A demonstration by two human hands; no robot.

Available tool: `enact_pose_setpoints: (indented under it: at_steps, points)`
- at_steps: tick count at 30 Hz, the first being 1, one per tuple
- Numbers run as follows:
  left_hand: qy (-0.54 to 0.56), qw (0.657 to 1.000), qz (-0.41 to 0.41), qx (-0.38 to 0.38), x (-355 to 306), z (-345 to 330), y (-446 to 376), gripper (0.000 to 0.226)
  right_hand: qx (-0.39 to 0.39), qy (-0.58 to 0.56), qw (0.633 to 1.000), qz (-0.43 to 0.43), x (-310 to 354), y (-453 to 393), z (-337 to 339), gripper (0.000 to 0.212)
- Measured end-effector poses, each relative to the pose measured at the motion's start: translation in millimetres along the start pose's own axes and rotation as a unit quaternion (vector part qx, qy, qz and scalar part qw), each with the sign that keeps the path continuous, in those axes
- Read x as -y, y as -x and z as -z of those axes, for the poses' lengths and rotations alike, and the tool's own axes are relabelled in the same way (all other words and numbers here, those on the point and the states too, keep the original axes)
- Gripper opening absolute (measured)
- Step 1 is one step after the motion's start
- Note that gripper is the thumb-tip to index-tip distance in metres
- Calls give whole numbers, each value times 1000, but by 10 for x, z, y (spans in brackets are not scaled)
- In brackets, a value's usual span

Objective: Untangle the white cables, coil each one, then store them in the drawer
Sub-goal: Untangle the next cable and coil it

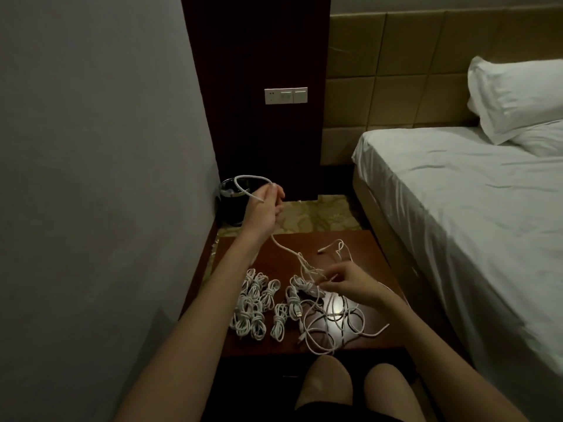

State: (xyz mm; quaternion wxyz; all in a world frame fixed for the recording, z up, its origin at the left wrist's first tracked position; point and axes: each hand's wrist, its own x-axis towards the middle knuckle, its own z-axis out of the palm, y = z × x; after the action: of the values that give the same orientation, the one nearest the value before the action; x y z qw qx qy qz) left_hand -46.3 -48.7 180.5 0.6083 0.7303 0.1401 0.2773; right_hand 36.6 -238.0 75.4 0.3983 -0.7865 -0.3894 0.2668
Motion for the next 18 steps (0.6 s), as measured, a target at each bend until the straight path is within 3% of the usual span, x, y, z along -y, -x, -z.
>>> enact_pose_setpoints:
  at_steps: [3,6,10,12,15,18]
  points:
    - [-60,998,-8,-2,60,92,17,33,-124,53,990,-31,-135,17,137,15]
    - [-127,990,5,56,127,76,123,16,-232,-12,973,1,-49,66,273,19]
    - [-164,971,35,171,242,-177,338,48,-228,-172,954,91,437,15,381,22]
    - [-153,969,33,189,284,-311,353,41,-207,-211,944,147,692,-7,391,22]
    - [-104,978,51,171,257,-443,310,8,-194,-242,929,200,933,4,382,19]
    - [-95,982,85,137,168,-474,257,35,-231,-244,919,204,886,-8,351,11]
